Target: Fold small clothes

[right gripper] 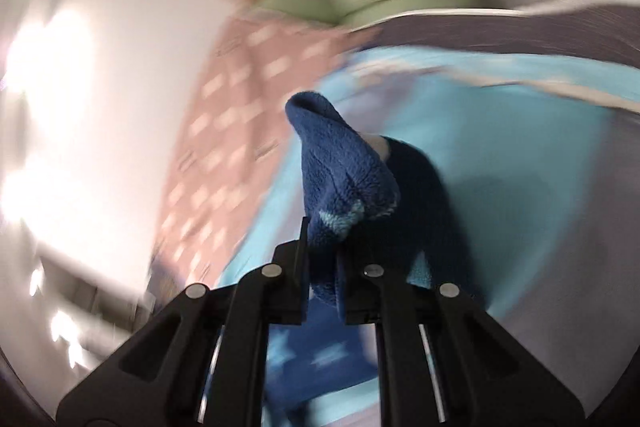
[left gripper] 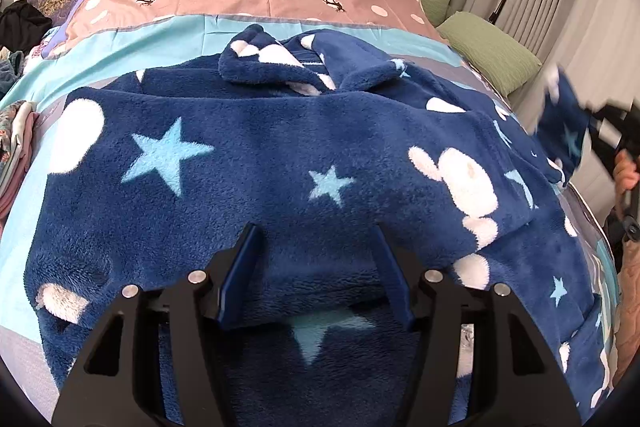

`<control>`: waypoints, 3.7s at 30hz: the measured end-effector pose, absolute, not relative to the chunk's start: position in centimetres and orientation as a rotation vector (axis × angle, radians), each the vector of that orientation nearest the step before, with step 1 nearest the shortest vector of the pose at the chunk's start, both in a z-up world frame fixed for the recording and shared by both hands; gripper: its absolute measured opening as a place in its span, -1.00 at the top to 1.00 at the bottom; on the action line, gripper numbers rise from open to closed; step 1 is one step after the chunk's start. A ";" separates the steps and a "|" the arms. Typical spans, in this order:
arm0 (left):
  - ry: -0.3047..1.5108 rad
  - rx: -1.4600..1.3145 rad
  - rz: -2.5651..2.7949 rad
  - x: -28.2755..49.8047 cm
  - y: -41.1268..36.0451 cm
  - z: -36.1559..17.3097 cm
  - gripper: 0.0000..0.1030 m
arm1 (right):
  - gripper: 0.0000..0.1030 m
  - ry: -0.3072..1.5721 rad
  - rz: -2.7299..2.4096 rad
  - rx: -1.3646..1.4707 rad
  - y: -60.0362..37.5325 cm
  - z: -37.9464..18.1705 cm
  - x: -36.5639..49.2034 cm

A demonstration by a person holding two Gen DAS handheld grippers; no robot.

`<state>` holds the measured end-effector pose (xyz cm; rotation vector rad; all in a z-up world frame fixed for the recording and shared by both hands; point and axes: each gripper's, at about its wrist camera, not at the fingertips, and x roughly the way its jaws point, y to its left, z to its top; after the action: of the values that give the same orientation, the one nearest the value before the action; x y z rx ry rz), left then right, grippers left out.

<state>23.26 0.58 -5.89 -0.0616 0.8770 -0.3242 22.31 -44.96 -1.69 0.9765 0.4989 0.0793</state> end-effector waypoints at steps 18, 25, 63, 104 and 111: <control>0.883 -0.494 -0.568 23.6 3.6 -4.6 -0.27 | 0.54 0.857 0.531 0.333 -17.3 -5.4 22.2; 0.953 -0.529 -0.613 26.0 0.4 -4.5 -0.40 | 0.39 0.820 0.531 0.199 -15.5 -5.4 20.9; 0.786 -0.281 -0.116 26.1 13.8 1.8 0.15 | -0.49 0.828 0.109 0.119 -26.5 -4.7 19.7; 0.947 -0.284 -0.250 40.9 6.8 -4.0 0.88 | 0.85 0.953 0.327 0.432 -19.6 -3.9 41.2; 0.981 -0.178 -0.205 39.9 7.3 -7.1 0.87 | 0.83 0.998 0.274 0.376 -20.6 -7.9 40.9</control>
<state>39.86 7.32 -7.05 -0.1779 0.9814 -0.2047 40.87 -20.61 -7.93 0.3757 0.9976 0.2740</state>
